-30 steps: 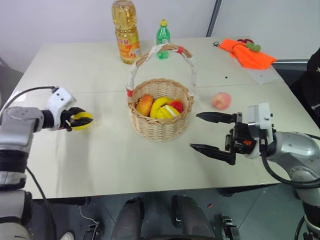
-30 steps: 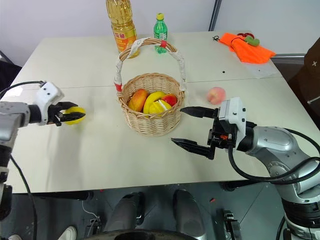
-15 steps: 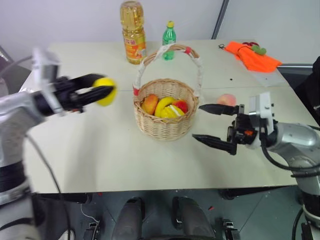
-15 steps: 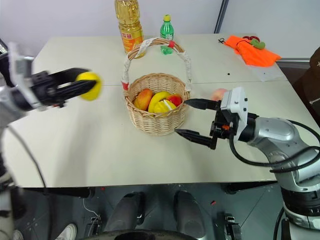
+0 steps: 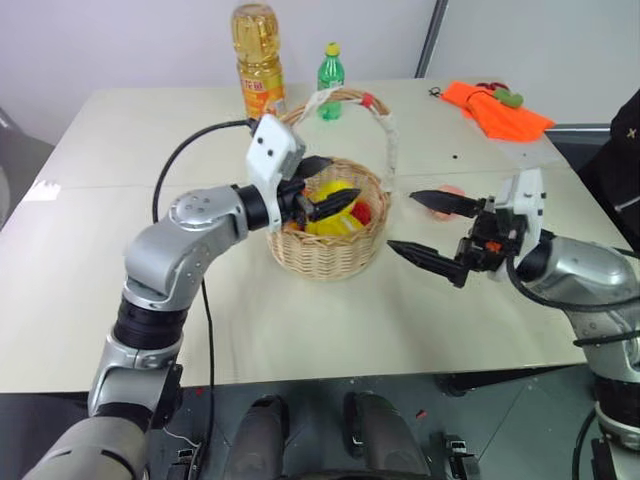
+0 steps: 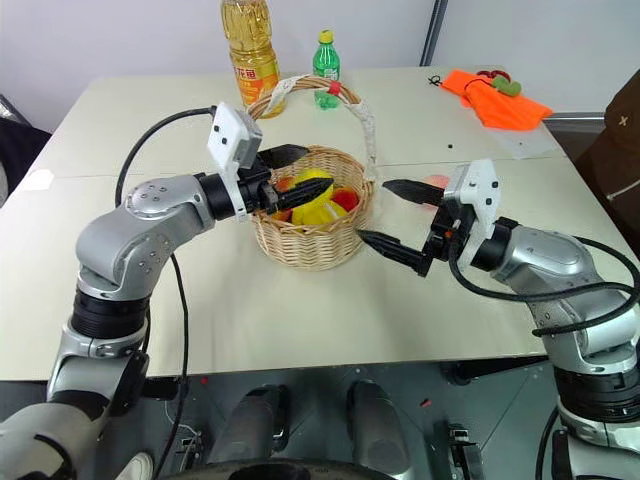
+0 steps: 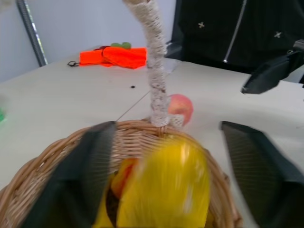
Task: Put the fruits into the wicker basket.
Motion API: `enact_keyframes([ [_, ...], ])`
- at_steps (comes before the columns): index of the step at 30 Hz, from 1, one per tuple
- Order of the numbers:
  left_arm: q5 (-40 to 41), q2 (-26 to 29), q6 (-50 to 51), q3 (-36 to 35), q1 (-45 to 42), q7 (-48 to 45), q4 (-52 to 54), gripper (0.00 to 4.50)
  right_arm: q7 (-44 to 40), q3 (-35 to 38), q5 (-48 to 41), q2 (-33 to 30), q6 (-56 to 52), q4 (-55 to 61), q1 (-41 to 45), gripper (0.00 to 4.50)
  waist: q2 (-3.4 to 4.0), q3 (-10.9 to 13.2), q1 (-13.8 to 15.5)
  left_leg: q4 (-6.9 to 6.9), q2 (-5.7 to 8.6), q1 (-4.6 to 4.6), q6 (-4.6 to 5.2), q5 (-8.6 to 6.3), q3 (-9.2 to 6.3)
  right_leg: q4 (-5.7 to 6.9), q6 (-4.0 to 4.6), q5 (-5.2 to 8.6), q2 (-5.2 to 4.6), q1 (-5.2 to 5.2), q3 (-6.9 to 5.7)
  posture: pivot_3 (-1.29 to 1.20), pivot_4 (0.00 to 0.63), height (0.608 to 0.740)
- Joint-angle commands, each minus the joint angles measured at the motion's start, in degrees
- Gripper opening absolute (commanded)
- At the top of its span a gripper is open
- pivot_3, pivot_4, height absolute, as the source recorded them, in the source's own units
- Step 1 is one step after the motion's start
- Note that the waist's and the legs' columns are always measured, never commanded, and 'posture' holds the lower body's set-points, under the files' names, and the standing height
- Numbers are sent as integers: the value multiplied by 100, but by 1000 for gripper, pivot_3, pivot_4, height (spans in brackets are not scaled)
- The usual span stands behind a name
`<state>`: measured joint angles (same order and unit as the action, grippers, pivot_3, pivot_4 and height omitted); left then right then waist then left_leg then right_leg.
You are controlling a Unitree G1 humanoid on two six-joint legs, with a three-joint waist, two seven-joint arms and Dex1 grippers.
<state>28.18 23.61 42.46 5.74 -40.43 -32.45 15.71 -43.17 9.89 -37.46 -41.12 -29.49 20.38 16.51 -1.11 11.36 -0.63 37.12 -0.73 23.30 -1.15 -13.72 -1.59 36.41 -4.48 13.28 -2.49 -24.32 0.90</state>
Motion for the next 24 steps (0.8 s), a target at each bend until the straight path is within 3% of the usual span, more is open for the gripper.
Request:
enact_keyframes([
  [1, 35, -8, -211, -252, 95, -22, 128, 4455, 452, 30, 561, 116, 253, -428, 197, 4500, 0, 0, 1, 0, 1, 0, 0, 0, 1, 0, 0, 0, -1, 0, 0, 0, 150, 740],
  [4, 454, -31, -176, -488, 369, -262, 394, 4455, 787, -84, 1055, 300, 427, -1004, 414, 4500, 1, 0, -23, -1, 0, -2, 0, 0, 2, 0, 0, 0, 0, 0, 2, 0, 150, 740],
  [9, 1591, 312, 58, -986, 1584, -1021, 1209, 4455, 1580, -296, 2049, 686, 893, -2736, 1278, 4500, 8, -2, -49, -8, -8, -7, 1, 0, 15, 3, 3, -1, 4, -6, 16, 0, 150, 740],
  [17, 1816, 317, 59, -896, 1915, -759, 1572, 4455, 1549, -426, 2541, 870, 1043, -4772, 2227, 4500, 8, -2, -12, 3, 7, 1, 1, 0, 23, 0, 4, -1, -11, -6, 23, 0, 150, 740],
  [22, 1822, 335, 35, -852, 1896, -659, 1584, 4455, 1403, -448, 2625, 904, 1016, -5251, 2437, 4500, 7, -3, -25, -1, 3, -3, 2, -1, 22, -1, 3, -1, -3, -6, 25, 0, 150, 740],
  [24, 1811, 357, 31, -833, 1892, -658, 1585, 4500, 1408, -433, 2666, 907, 1091, -5306, 2449, 3978, 7, -4, -32, -2, 2, -4, 3, -1, 22, 0, 3, -1, -2, -6, 25, 0, 150, 740],
])
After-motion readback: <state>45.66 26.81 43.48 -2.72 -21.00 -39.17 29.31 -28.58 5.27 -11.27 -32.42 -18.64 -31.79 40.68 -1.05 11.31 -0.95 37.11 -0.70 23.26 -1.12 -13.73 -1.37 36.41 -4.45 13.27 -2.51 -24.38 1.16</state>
